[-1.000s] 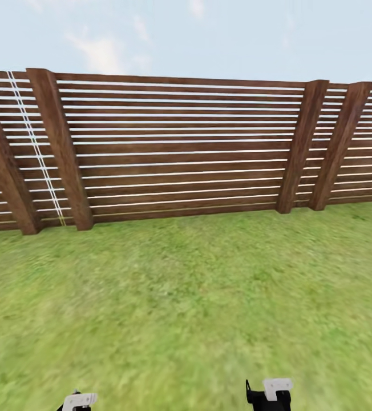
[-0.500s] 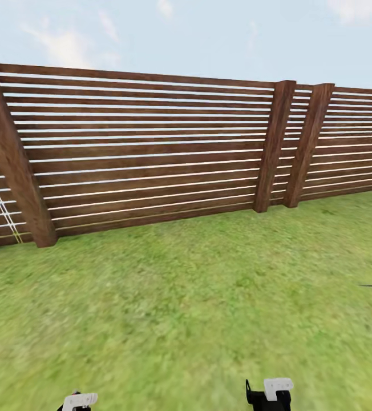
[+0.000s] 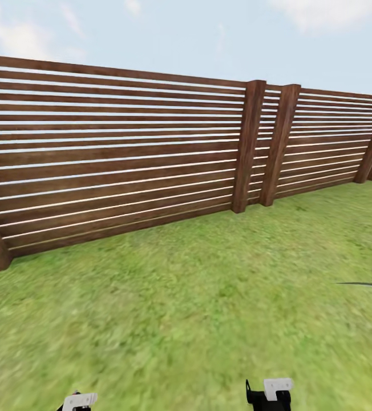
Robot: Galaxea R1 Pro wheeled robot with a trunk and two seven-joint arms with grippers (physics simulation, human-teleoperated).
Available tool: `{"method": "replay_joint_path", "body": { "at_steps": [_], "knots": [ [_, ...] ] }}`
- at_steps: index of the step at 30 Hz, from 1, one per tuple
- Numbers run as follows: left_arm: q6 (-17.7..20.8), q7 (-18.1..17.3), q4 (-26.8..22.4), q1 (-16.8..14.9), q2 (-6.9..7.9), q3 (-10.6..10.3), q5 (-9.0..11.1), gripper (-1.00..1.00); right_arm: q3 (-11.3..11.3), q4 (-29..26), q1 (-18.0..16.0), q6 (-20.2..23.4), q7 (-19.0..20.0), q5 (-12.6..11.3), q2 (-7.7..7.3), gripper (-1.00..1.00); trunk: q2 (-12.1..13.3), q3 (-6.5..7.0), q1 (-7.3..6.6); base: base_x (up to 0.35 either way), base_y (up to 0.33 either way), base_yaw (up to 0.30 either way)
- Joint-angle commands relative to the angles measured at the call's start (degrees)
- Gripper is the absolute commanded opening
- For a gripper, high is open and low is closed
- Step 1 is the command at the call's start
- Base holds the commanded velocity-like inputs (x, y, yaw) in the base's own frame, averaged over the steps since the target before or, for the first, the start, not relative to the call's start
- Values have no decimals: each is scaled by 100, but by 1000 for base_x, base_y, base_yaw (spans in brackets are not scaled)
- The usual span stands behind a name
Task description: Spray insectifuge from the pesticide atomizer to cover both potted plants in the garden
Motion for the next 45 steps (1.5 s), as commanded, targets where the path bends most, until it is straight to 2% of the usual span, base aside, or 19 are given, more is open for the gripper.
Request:
{"method": "replay_joint_path", "body": {
  "at_steps": [1,15,45],
  "knots": [
    [-15,-20,2,-2,2,-41,62,-100,-15,7,-5,-7,-47,61,2,100,-2,-6,2,340,78,-265],
    [-15,-20,1,0,2,-41,64,-100,-15,7,-5,-7,-45,61,2,100,-2,-6,2,324,153,-265],
    [-15,-20,0,-1,2,-41,64,-100,-15,7,-5,-7,-46,61,2,100,-2,-6,2,336,61,-265]
  ]
}}
